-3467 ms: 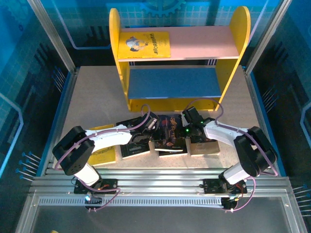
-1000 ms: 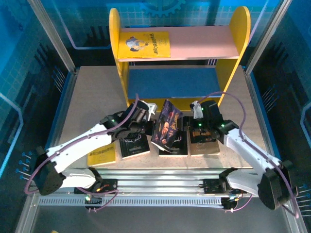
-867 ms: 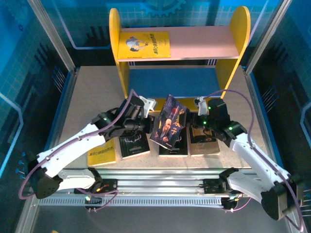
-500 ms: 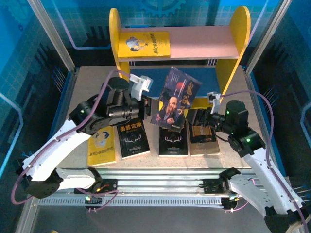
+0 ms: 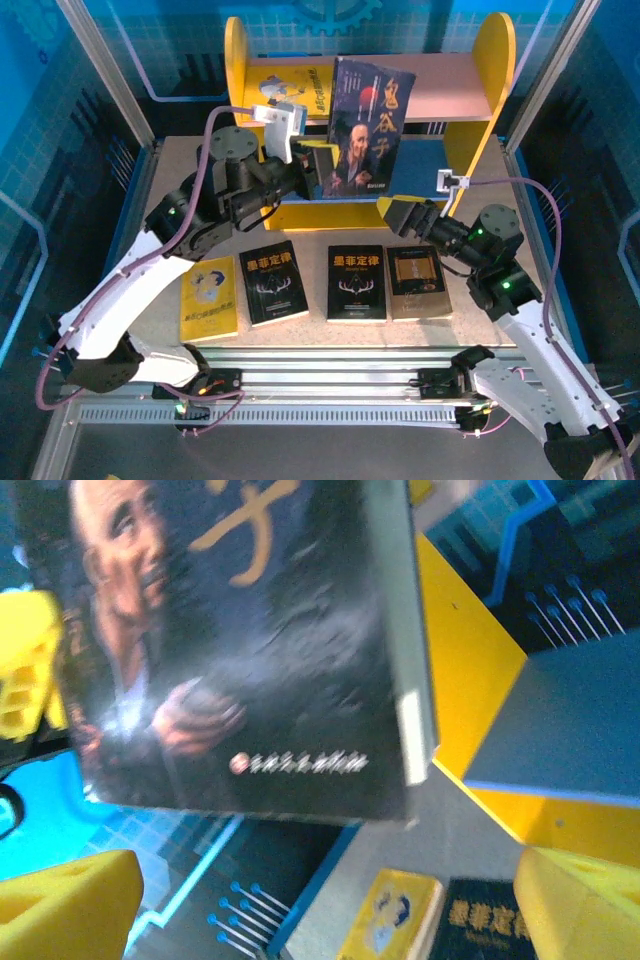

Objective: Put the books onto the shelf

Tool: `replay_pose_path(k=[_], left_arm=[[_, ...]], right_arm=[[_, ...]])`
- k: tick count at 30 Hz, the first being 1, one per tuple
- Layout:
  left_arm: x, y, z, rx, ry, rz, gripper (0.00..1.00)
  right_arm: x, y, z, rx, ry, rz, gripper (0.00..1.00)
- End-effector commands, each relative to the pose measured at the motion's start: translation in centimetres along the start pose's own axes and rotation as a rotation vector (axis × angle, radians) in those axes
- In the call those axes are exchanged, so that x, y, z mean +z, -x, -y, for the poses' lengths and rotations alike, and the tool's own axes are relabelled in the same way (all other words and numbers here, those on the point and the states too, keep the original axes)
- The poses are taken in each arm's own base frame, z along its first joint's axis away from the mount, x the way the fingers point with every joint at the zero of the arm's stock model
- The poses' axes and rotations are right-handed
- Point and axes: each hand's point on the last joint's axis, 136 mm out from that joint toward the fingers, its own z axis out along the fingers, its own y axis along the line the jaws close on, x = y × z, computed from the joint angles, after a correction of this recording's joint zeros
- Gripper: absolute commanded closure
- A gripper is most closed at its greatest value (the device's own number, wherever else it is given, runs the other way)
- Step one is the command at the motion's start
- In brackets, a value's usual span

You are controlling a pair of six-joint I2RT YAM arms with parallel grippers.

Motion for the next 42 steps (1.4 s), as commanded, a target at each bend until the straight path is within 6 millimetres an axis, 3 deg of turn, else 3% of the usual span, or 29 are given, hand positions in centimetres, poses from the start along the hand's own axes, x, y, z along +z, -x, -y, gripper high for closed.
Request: replay_pose_path(k=[1, 7, 8, 13, 23, 34, 42], left_arm=[[-1.0, 7.6, 2.3, 0.018, -0.051, 0.279, 1.00], [0.0, 10.1, 3.4, 0.009, -0.082, 0.350, 1.00], [0.0, 10.4, 3.6, 0.003, -0.091, 0.362, 1.00], [-0.5, 11.7, 4.3, -0.032, -0.132, 0.419, 1.00], [-0.8, 11.7, 4.3, -0.082, -0.158, 0.451, 1.00], [-1.9, 11.6, 3.8, -0.111, -0.156, 0.483, 1.00], [-2.5, 11.1, 2.8, -0.147, -0.140, 0.526, 1.00]], right_arm=[[0.1, 2.7, -3.0, -0.014, 0.112, 0.124, 0.02], [1.4, 4.2, -4.1, 0.000, 0.167, 0.186, 0.00], [1.4, 5.2, -5.3, -0.015, 0.198, 0.214, 0.00], [2.6, 7.1, -6.4, -0.012, 0.248, 0.269, 0.00], [4.9, 9.5, -8.0, -0.007, 0.349, 0.338, 0.00], [4.5, 11.3, -10.1, -0.054, 0.434, 0.411, 0.00], [5.0, 12.0, -9.6, -0.027, 0.432, 0.443, 0.09]])
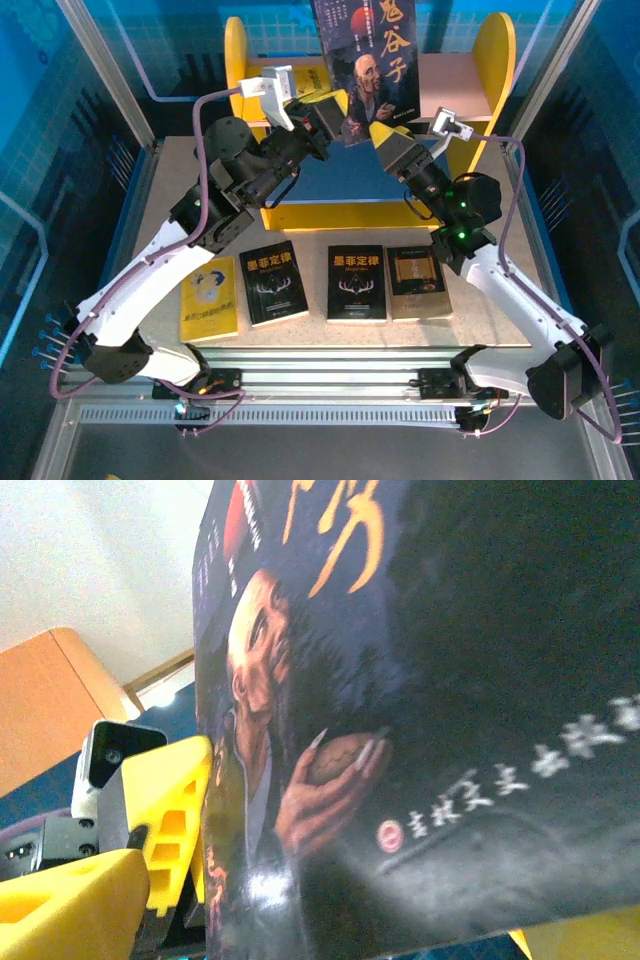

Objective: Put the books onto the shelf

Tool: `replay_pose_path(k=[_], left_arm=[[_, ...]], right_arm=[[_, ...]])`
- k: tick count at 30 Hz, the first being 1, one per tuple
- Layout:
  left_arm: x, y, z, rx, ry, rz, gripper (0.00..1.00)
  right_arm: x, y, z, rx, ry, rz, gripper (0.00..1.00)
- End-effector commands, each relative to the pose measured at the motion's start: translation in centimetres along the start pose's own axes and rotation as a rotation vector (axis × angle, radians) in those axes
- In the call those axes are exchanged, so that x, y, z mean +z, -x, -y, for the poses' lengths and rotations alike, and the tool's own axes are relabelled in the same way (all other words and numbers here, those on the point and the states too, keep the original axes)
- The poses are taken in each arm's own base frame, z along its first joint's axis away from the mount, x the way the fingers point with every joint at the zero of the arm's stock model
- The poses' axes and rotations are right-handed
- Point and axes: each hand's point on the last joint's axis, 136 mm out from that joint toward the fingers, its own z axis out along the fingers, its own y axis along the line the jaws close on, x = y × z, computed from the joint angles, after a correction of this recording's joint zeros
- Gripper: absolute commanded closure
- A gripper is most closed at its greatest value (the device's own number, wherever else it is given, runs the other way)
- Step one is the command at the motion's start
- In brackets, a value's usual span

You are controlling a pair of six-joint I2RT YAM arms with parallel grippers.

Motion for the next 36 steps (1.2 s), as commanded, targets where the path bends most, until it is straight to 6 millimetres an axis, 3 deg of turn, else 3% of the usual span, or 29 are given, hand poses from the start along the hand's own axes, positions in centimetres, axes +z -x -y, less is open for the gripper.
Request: replay_pose_path(k=[1, 16, 22, 27, 28, 31, 36], left_arm=[[-1.9, 4.5, 1.7, -0.054, -0.058, 0.162, 1.00], [-1.6, 3.5, 0.5, -0.044, -0.019, 0.166, 1.00], [-1.5, 3.2, 0.3, -0.035, -0.009, 0.145, 0.99], [-1.5, 3.1, -0.4, -0.032, 0.018, 0.125, 0.72], [-1.5, 3.0, -0.7, -0.032, 0.025, 0.111, 0.62], [-1.5, 2.6, -1.7, -0.030, 0.058, 0.063, 0.46], [-2.8, 2.9, -5.0, -0.001, 0.193, -0.039, 0.33]], right_arm=[[0.5, 2.1, -2.3, -0.017, 0.067, 0.088, 0.11], [0.4, 2.8, -3.1, 0.025, 0.131, 0.133, 0.70], [0.3, 2.9, -2.9, 0.009, 0.123, 0.142, 0.87], [0.4, 2.8, -3.2, -0.023, 0.126, 0.120, 0.99], [0.5, 2.6, -3.3, -0.034, 0.128, 0.106, 1.00], [0.4, 2.4, -3.9, -0.077, 0.135, 0.062, 1.00], [-1.2, 1.7, -3.2, -0.162, 0.056, -0.038, 1.00]])
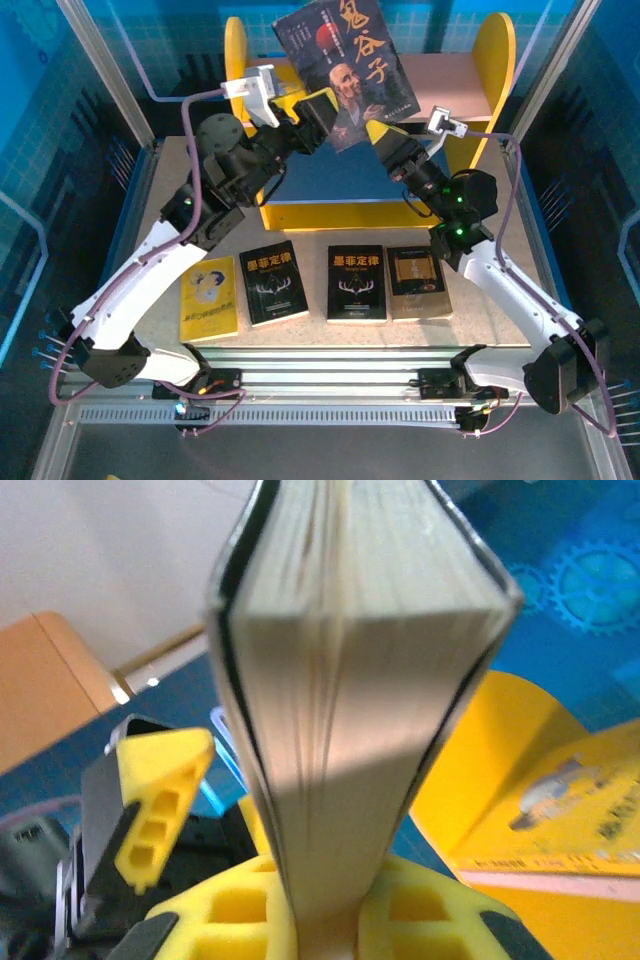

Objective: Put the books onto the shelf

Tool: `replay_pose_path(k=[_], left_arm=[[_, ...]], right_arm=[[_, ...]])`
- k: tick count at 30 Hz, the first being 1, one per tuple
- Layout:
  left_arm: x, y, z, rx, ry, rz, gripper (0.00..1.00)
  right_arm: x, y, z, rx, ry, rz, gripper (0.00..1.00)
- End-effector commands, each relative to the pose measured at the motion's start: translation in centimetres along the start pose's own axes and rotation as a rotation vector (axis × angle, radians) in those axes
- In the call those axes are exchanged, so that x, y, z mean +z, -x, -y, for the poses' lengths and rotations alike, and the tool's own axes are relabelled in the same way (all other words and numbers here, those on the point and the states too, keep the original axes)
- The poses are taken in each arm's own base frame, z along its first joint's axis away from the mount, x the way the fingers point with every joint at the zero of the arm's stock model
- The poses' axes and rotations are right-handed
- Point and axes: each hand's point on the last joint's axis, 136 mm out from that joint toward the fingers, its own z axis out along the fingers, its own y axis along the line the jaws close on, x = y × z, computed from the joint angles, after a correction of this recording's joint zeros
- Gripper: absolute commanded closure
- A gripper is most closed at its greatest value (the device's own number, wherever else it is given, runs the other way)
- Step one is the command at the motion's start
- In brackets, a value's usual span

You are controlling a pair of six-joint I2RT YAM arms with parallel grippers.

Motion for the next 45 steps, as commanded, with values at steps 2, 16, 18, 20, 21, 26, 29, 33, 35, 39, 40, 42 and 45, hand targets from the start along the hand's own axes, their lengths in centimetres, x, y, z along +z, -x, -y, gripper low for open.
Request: replay_pose_path(k=[2, 16, 18, 20, 21, 26, 29, 33, 35, 39, 40, 42, 45], left_arm=[[-2.5, 2.2, -2.0, 0.029, 0.089, -0.062, 0.31], [-7.5, -0.7, -5.0, 0.173, 0.079, -0.403, 0.21], [-7.9, -1.5, -4.8, 0.159, 0.018, -0.450, 0.20], [-8.2, -2.6, -4.6, 0.163, -0.026, -0.502, 0.20], [-8.2, -3.2, -4.7, 0.167, -0.039, -0.532, 0.19], [-8.4, -6.5, -4.4, 0.175, -0.142, -0.664, 0.20], [-8.5, -8.2, -4.4, 0.172, -0.191, -0.723, 0.20], [-8.5, -9.8, -5.1, 0.170, -0.201, -0.775, 0.19], [-8.6, -10.4, -5.3, 0.173, -0.207, -0.798, 0.18], [-9.0, -11.0, -5.2, 0.182, -0.234, -0.820, 0.18], [-9.2, -11.2, -5.2, 0.185, -0.241, -0.826, 0.18], [-9.5, -11.3, -4.8, 0.185, -0.268, -0.829, 0.19], [-10.1, -11.3, -3.9, 0.180, -0.328, -0.826, 0.23]], right_arm=[[-2.4, 2.2, -4.2, -0.175, 0.053, -0.018, 1.00], [-10.1, -2.1, -2.5, -0.311, -0.161, -0.386, 1.00], [-10.9, -3.0, -2.0, -0.295, -0.168, -0.407, 1.00], [-11.4, -4.0, -1.6, -0.286, -0.167, -0.438, 1.00], [-11.7, -4.4, -1.3, -0.284, -0.168, -0.460, 1.00], [-12.2, -6.1, -1.1, -0.268, -0.141, -0.554, 1.00], [-12.1, -6.5, -1.9, -0.249, -0.086, -0.590, 1.00], [-12.0, -7.0, -3.2, -0.224, 0.008, -0.621, 1.00], [-12.0, -7.2, -3.7, -0.211, 0.047, -0.632, 1.00], [-12.0, -7.5, -4.5, -0.181, 0.113, -0.654, 1.00], [-12.0, -7.5, -4.6, -0.175, 0.123, -0.657, 1.00], [-11.9, -7.6, -4.5, -0.163, 0.133, -0.664, 1.00], [-11.7, -7.7, -4.0, -0.145, 0.123, -0.674, 1.00]])
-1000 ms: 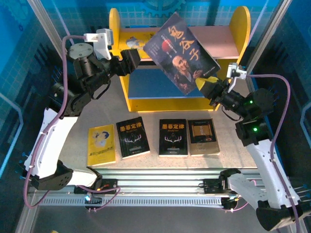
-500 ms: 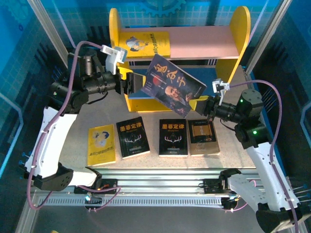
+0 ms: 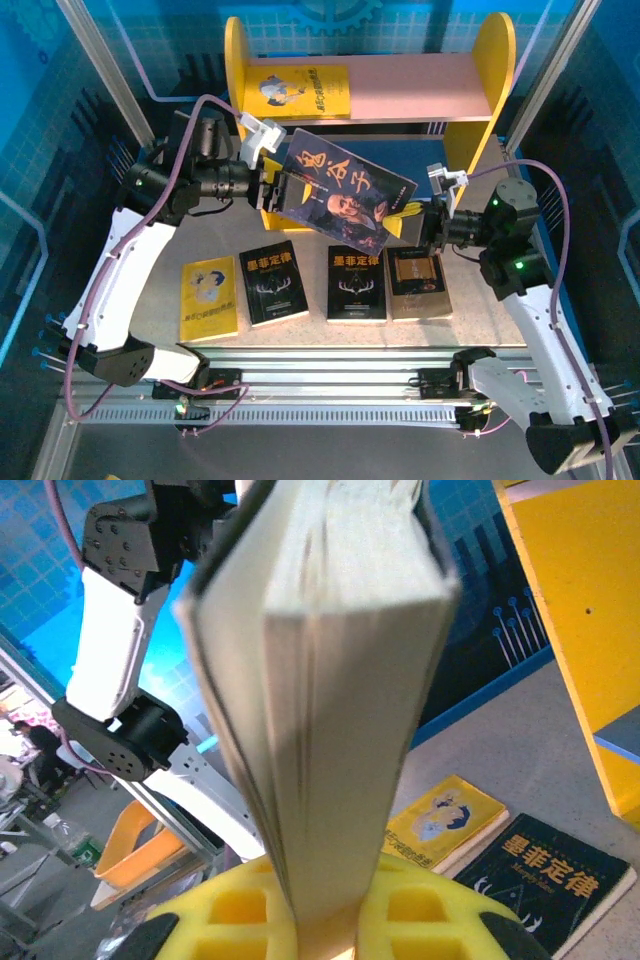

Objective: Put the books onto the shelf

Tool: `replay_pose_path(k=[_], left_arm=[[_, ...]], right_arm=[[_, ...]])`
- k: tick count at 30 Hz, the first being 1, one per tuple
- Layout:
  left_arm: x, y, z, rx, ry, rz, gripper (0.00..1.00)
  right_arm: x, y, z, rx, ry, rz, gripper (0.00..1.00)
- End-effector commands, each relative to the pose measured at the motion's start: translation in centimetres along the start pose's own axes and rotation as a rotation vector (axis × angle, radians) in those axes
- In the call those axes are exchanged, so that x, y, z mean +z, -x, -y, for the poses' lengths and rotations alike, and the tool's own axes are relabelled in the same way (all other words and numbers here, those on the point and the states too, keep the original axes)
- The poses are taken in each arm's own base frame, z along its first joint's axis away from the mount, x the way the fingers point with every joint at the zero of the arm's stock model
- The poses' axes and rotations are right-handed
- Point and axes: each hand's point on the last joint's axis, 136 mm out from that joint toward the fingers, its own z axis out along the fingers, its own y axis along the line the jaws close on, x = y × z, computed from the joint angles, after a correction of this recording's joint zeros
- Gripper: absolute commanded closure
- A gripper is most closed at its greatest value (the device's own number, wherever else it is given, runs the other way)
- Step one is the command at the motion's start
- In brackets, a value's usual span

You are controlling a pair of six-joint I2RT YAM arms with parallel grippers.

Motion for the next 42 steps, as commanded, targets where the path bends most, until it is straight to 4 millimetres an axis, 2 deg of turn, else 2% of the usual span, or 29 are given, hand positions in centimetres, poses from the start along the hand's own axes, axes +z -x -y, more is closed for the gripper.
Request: replay_pose_path(k=[1, 7, 11, 16, 20, 24, 27, 30, 32, 37, 42], left_arm=[[-0.8, -0.6, 1.9, 0.046, -0.089, 0.002, 0.24], [-1.1, -0.9, 2.4, 0.062, -0.115, 0.008, 0.34], [-1.1, -1.0, 2.7, 0.065, -0.126, 0.009, 0.55], [-1.1, -1.1, 2.7, 0.064, -0.133, 0.013, 0.77], [-1.3, -0.6, 3.0, 0.065, -0.146, 0.059, 1.00], [-1.5, -0.2, 3.5, 0.060, -0.178, 0.130, 1.00], [-2.3, 0.6, 3.9, 0.066, -0.194, 0.192, 1.00], [-2.9, 1.6, 4.1, 0.068, -0.215, 0.231, 1.00], [-3.1, 2.1, 4.2, 0.067, -0.227, 0.243, 1.00], [-3.2, 3.3, 4.1, 0.062, -0.236, 0.264, 1.00], [-3.5, 4.1, 4.3, 0.073, -0.248, 0.294, 1.00]], right_arm=[[-0.2, 1.2, -1.3, -0.076, 0.053, 0.007, 1.00], [0.0, 0.9, 0.7, -0.031, -0.019, -0.010, 1.00], [0.0, 0.8, 1.6, -0.009, -0.046, -0.008, 1.00], [-0.3, 1.1, 2.9, 0.019, -0.116, 0.017, 1.00], [-0.4, 1.4, 3.8, 0.056, -0.153, 0.045, 1.00], [-0.9, 1.7, 4.1, 0.064, -0.210, 0.077, 0.89], [-1.4, 1.9, 4.3, 0.077, -0.260, 0.099, 0.67], [-1.6, 2.0, 4.6, 0.101, -0.292, 0.109, 0.51], [-1.6, 2.1, 4.8, 0.114, -0.300, 0.111, 0.44], [-1.3, 2.0, 5.4, 0.151, -0.302, 0.109, 0.37], [-0.7, 1.8, 5.8, 0.167, -0.302, 0.097, 0.34]])
